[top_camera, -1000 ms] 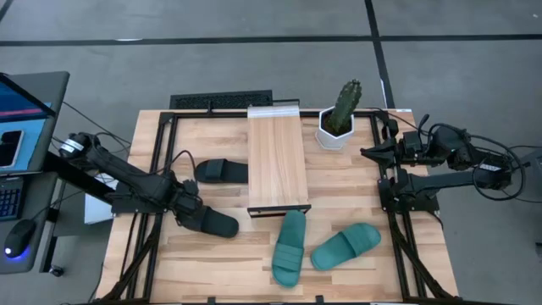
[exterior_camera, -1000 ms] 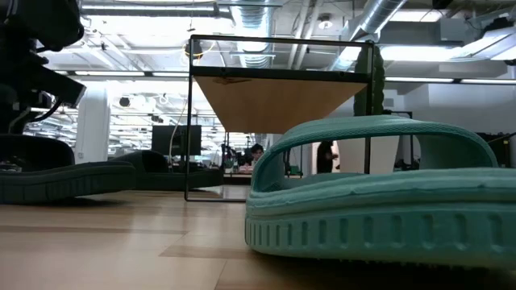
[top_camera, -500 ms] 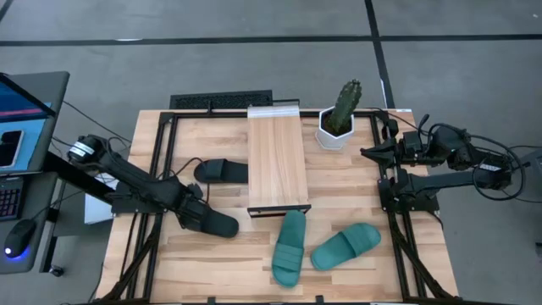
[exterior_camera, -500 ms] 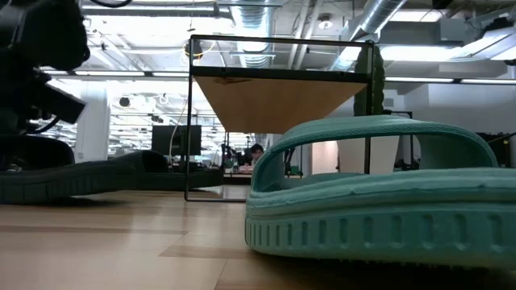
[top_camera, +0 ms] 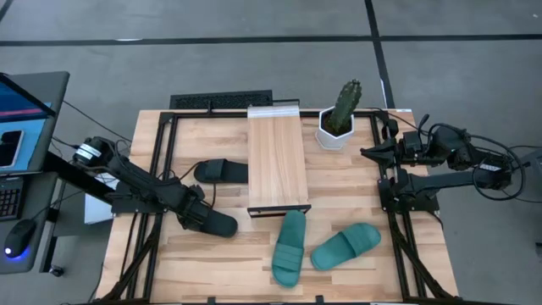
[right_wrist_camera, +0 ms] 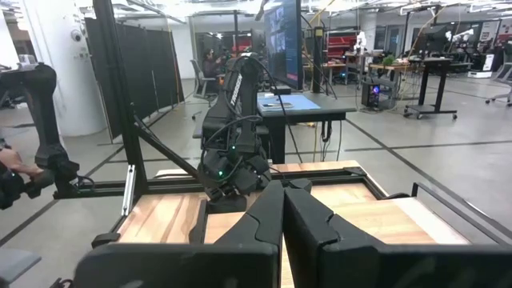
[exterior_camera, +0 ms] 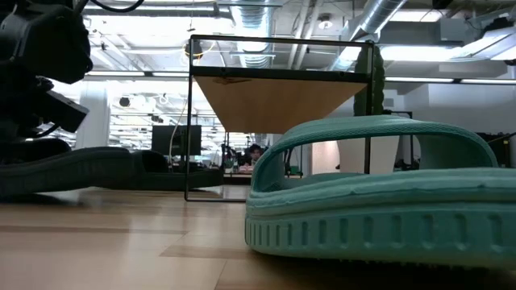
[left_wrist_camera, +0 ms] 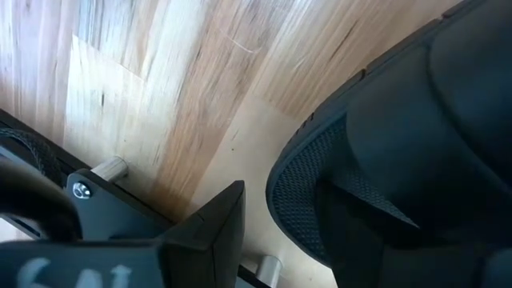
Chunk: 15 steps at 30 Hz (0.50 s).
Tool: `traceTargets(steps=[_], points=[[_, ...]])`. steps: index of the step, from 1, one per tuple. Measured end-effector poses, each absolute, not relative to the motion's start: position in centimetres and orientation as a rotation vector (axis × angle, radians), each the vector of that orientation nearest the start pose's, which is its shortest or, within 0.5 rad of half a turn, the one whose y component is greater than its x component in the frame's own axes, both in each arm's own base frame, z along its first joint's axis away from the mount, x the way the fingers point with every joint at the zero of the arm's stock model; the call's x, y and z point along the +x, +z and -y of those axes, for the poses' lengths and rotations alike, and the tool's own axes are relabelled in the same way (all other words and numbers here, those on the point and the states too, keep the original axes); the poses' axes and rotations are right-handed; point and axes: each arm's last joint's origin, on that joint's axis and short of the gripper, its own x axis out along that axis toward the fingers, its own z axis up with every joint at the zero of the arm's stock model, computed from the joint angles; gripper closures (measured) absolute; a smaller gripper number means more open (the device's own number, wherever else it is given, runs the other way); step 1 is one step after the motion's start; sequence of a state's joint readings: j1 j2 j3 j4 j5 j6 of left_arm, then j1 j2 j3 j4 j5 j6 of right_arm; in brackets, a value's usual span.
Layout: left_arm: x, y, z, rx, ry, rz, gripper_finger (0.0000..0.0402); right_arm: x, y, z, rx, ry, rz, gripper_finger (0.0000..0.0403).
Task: Pick and place slides into the shelf
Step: Put the bottom black slipper on the shelf
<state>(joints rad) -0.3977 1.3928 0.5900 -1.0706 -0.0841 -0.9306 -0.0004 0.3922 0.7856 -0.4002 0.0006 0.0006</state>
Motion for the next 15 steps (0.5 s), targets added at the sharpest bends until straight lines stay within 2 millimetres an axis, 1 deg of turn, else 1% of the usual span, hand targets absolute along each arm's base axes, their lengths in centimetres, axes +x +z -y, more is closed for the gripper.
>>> traceTargets(steps=[15], points=[[15.04,13.38,6.03,-0.230,0.595,-1.669,0.0260,7.61,35.30,0.00,0.001,-0.001,-0.007,0.0403]])
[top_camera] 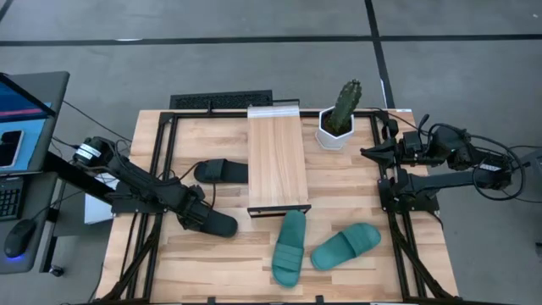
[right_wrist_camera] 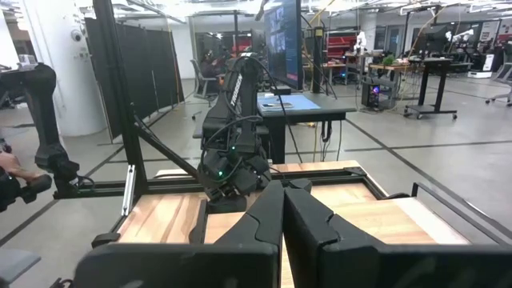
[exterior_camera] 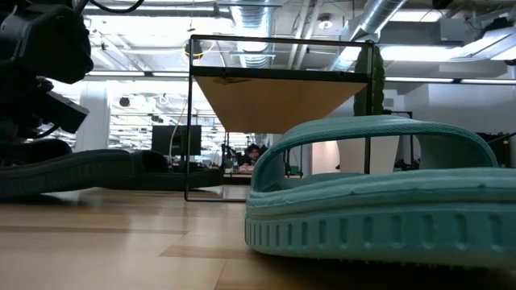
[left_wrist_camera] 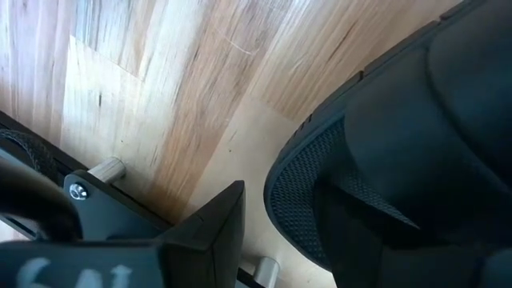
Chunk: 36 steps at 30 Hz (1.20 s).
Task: Pick and place slides into the shelf
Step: Put the bottom black slipper on the shelf
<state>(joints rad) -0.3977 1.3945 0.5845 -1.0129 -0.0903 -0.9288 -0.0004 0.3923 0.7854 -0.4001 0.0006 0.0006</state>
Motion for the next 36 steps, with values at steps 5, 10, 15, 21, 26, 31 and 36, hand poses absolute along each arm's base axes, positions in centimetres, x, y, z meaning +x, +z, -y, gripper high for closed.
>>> traceTargets(steps=[5,10,15,21,26,31,36], points=[[14.6,12.8,5.9,-0.250,0.601,-1.665,0.0260,7.6,35.3,0.0,0.001,-0.001,-0.007,0.0403],[14.5,12.8,5.9,-0.257,0.600,-1.679,0.0260,7.6,35.3,0.0,0.001,-0.001,-0.007,0.0403],[14.8,12.7,6.0,-0.251,0.556,-1.659,0.0303,7.6,35.3,0.0,0.001,-0.001,-0.007,0.0403],[14.8,12.7,6.0,-0.212,0.499,-1.671,0.0386,7.6,35.3,0.0,0.001,-0.001,-0.006,0.0403],[14.7,12.7,6.3,-0.161,0.458,-1.676,0.0396,7.6,35.3,0.0,0.000,-0.001,-0.007,0.0403],[14.7,12.8,6.3,-0.129,0.420,-1.696,0.0399,7.6,35.3,0.0,0.001,-0.001,-0.007,0.0403],[15.3,13.7,6.6,-0.100,0.390,-1.709,0.0401,7.6,35.3,0.0,0.001,-0.001,-0.007,0.0403]])
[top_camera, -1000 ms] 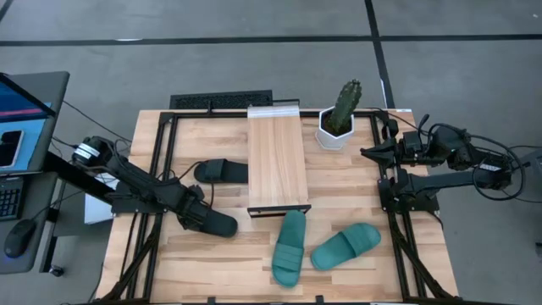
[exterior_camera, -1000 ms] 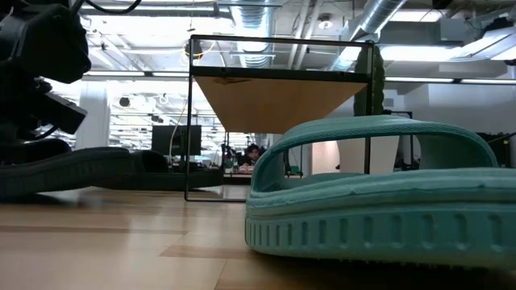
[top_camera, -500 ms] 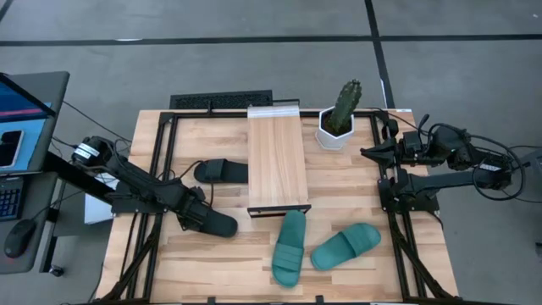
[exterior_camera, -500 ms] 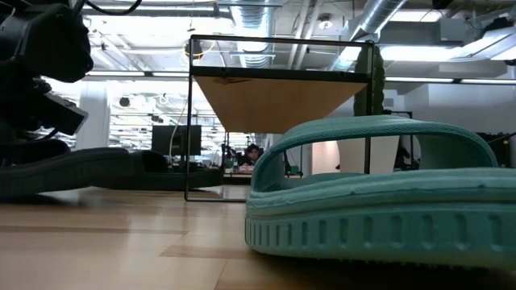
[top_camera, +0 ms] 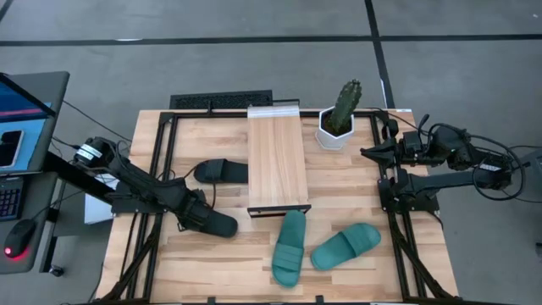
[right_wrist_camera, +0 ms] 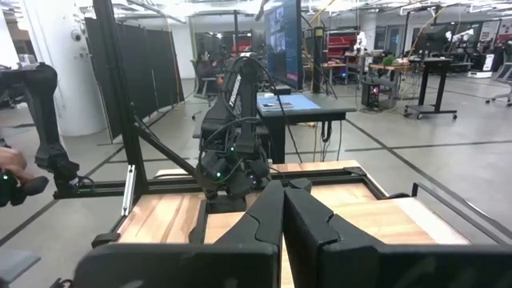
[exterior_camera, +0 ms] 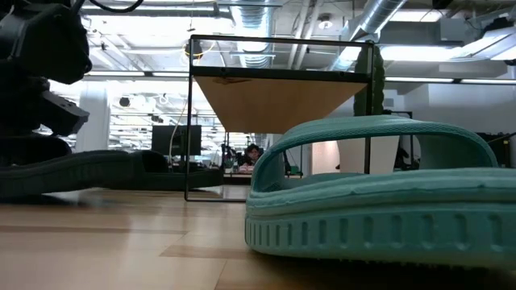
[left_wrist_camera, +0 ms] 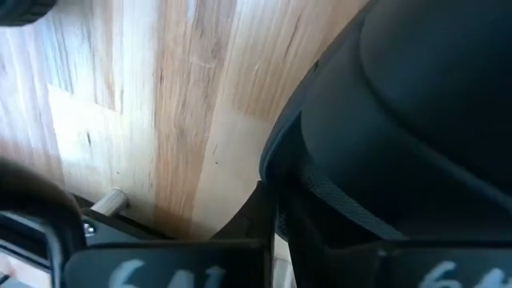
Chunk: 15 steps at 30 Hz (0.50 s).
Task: Pick and place slides into the shelf
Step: Put the bottom black slipper on the shelf
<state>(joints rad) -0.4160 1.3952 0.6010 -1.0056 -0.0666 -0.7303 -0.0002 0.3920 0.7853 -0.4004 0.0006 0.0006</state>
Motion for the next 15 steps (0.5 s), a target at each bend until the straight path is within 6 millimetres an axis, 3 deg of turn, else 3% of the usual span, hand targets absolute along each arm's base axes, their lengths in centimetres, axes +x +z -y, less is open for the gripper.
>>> traceTargets(steps=[15], points=[[16.4,15.6,7.2,-0.123,0.314,-1.725,0.0401,7.6,35.3,0.0,0.001,-0.001,-0.007,0.0403]])
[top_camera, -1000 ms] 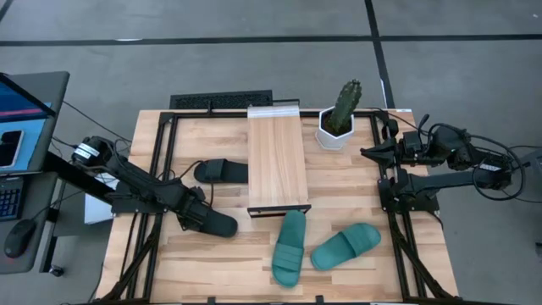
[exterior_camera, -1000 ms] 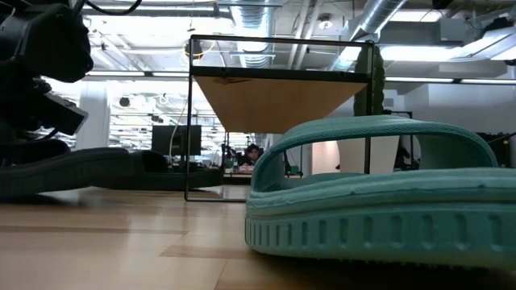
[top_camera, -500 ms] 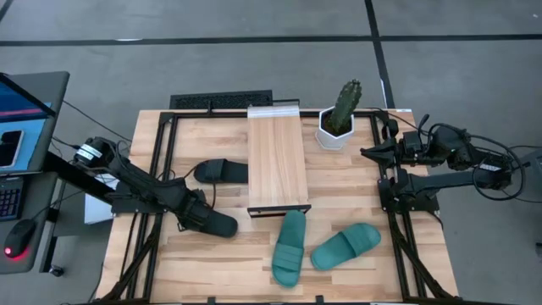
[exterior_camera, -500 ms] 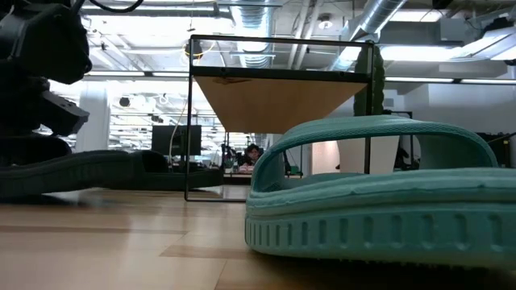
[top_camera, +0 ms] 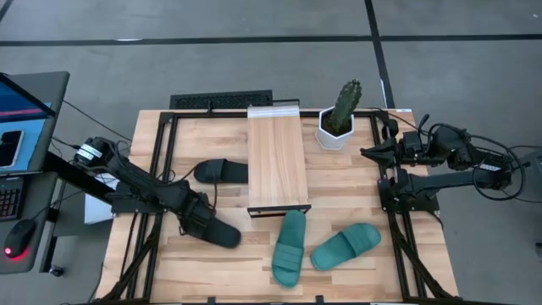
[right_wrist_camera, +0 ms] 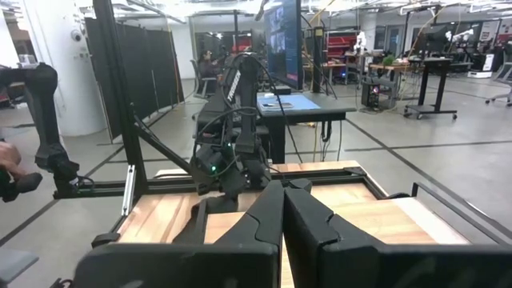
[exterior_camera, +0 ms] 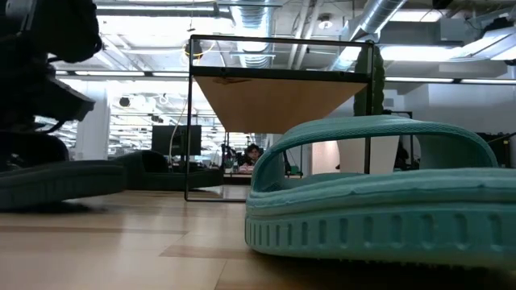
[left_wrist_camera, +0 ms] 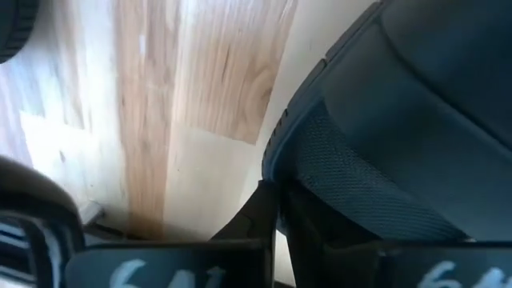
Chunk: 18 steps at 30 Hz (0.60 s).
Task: Pick and place slides into the shelf
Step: Put the bottom black slipper on the shelf
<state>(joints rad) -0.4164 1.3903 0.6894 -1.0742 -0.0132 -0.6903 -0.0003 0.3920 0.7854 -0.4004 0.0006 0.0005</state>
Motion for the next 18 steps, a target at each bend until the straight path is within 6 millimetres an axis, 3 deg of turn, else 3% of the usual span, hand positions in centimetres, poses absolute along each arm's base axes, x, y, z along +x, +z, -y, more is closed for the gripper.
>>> traceTargets(steps=[8,18], points=[[16.7,18.1,7.3,-0.109,0.332,-1.747,0.0401,7.6,35.3,0.0,0.001,-0.001,-0.007,0.0403],[15.9,21.7,6.9,-0.187,0.301,-1.616,0.0401,7.6,35.3,0.0,0.001,-0.001,-0.007,0.0403]])
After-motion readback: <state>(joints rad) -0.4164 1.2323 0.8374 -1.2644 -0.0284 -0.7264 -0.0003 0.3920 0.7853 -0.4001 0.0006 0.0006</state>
